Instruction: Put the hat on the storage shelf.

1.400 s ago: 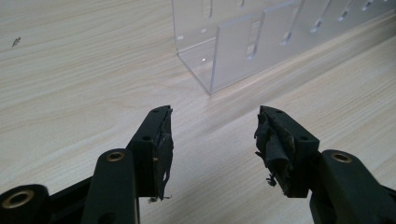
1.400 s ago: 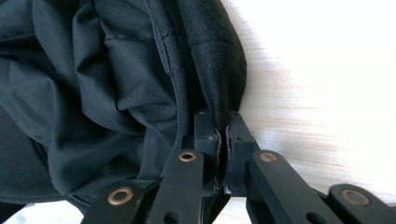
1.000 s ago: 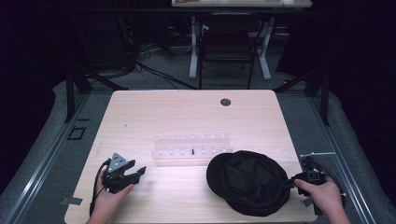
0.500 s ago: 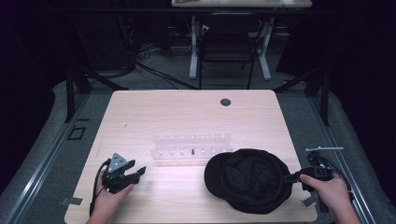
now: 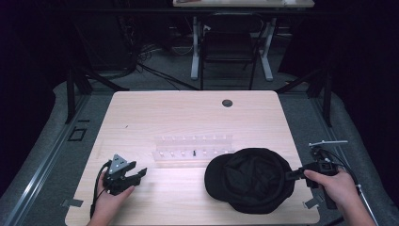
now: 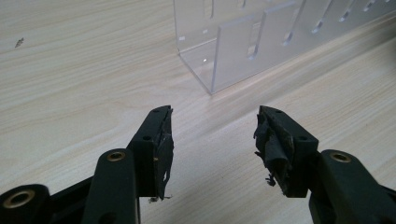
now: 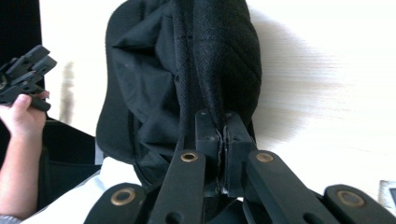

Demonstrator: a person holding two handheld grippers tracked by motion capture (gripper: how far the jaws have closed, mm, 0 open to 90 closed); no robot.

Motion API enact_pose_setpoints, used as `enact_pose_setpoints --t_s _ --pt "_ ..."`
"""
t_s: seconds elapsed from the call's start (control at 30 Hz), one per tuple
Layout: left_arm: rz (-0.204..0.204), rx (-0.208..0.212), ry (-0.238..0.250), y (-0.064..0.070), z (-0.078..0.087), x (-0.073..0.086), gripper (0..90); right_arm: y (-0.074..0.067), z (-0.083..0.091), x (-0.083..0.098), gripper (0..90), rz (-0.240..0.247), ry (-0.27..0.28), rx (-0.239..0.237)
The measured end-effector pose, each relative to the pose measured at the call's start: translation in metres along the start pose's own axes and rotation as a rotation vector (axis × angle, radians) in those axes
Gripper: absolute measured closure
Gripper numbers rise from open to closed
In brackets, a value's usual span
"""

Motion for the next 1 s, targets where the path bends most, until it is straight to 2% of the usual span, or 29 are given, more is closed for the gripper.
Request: enact_pose_setpoints --t_s 0.03,0.07,0.1,0.2,0.23,0.33,0.37,0.67,0.73,0.77,0.87,0.9,1.0 --pt "0.003 0.0 0.001 0.0 0.0 0.0 46.4 -0.002 0.004 0.0 87.8 0.018 -0.006 0.019" --pt "0.003 -0.001 -0.001 0.0 0.0 0.0 46.4 -0.002 0.004 0.0 87.8 0.018 -0.006 0.019" --pt "0.004 -0.001 0.0 0.0 0.0 0.0 46.4 -0.01 0.003 -0.001 87.8 0.004 0.01 -0.029" --pt "0.003 0.0 0.0 0.0 0.0 0.0 46.4 -0.013 0.006 0.0 87.9 0.012 0.004 -0.031" --pt "0.004 -0.001 0.0 0.0 0.0 0.0 46.4 -0.018 0.007 0.0 87.9 0.009 0.011 -0.047" --pt "0.003 -0.001 0.0 0.0 0.0 0.0 46.4 -0.019 0.011 0.0 88.0 0.023 0.008 -0.026" --pt "0.006 -0.002 0.002 0.0 0.0 0.0 46.4 -0.025 0.012 0.0 88.0 0.019 0.012 -0.072" --pt "0.007 -0.002 0.002 -0.001 0.0 0.0 46.6 -0.039 0.018 0.001 88.1 0.023 0.003 -0.112" --pt "0.008 -0.003 0.001 -0.001 0.0 0.0 46.6 -0.046 0.02 0.0 88.1 0.009 0.028 -0.128" --pt "0.008 -0.003 0.001 -0.001 0.0 0.0 46.6 -0.046 0.022 0.001 88.1 0.032 0.008 -0.126" --pt "0.009 -0.003 0.002 -0.001 0.0 0.0 46.7 -0.05 0.024 0.002 88.1 0.041 0.005 -0.134" --pt "0.008 -0.003 0.002 -0.001 0.0 0.0 46.6 -0.053 0.025 0.002 88.1 0.037 0.01 -0.142" --pt "0.01 -0.003 0.001 -0.001 0.0 0.0 46.7 -0.064 0.031 0.003 88.1 0.066 0.015 -0.153"
Point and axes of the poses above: each handheld gripper's, and its own axes: z roughly backward along the jaws, x roughly out of its underside, y roughly to its right, the point moved 9 cm from there along -z, roughly forward along the jaws, and after that the axes turned 15 degrees about -z, right-handed, at the moved point
